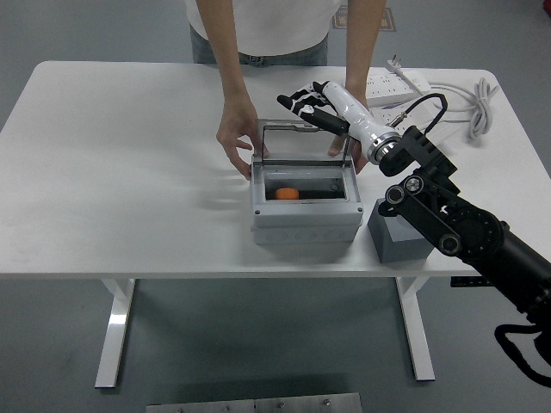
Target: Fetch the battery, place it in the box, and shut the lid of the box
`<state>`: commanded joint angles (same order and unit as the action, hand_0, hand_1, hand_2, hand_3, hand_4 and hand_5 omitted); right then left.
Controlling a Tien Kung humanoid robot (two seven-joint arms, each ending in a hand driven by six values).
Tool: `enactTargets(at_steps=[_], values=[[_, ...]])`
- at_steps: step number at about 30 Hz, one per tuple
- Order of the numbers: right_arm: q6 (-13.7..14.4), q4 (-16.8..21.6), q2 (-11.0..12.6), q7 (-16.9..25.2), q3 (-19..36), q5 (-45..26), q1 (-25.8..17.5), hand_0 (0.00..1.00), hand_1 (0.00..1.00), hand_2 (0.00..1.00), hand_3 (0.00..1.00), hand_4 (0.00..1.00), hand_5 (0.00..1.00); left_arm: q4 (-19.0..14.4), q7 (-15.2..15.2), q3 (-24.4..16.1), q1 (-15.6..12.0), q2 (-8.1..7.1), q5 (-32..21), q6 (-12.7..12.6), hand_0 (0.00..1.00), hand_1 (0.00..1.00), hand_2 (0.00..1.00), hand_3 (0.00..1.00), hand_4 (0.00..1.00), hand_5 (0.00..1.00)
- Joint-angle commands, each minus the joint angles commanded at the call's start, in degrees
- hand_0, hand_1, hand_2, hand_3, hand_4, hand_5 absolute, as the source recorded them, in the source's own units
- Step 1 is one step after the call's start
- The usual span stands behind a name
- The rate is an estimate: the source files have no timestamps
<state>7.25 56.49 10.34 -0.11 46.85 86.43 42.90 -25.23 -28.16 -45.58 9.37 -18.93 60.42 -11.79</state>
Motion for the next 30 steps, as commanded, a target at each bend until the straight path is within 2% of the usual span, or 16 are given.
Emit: enactTargets(at_steps=[10,22,30], values=[[-0.98,2.18,3.20,-1.17,-3.98,-1.20,-0.06,0.845,0.702,0.671,0.696,0.998,0.998,0.06,0.32,0.50,-0.42,-0.42,-0.97,-0.50,0.632,0.698,0.573,0.541,0.500,0.002],[-1.87,4.15,5.62,-2.38,-4.82,-0.83,-0.27,0.816,0.674,0.667,0.697,0.998,0.998,0.11,0.33,0.64,-0.73,-0.65,-1.12,-0.46,0.632,0.698,0.573,0.541,0.500,0.002],[-3.20,7.17,6.99,-4.19,-4.59,0.48,-0.65,0.812,0.663,0.667,0.697,0.998,0.998,0.11,0.20,0.60,-0.84,-0.64,-0.95,-0.35,0.632,0.698,0.573,0.541,0.500,0.002]])
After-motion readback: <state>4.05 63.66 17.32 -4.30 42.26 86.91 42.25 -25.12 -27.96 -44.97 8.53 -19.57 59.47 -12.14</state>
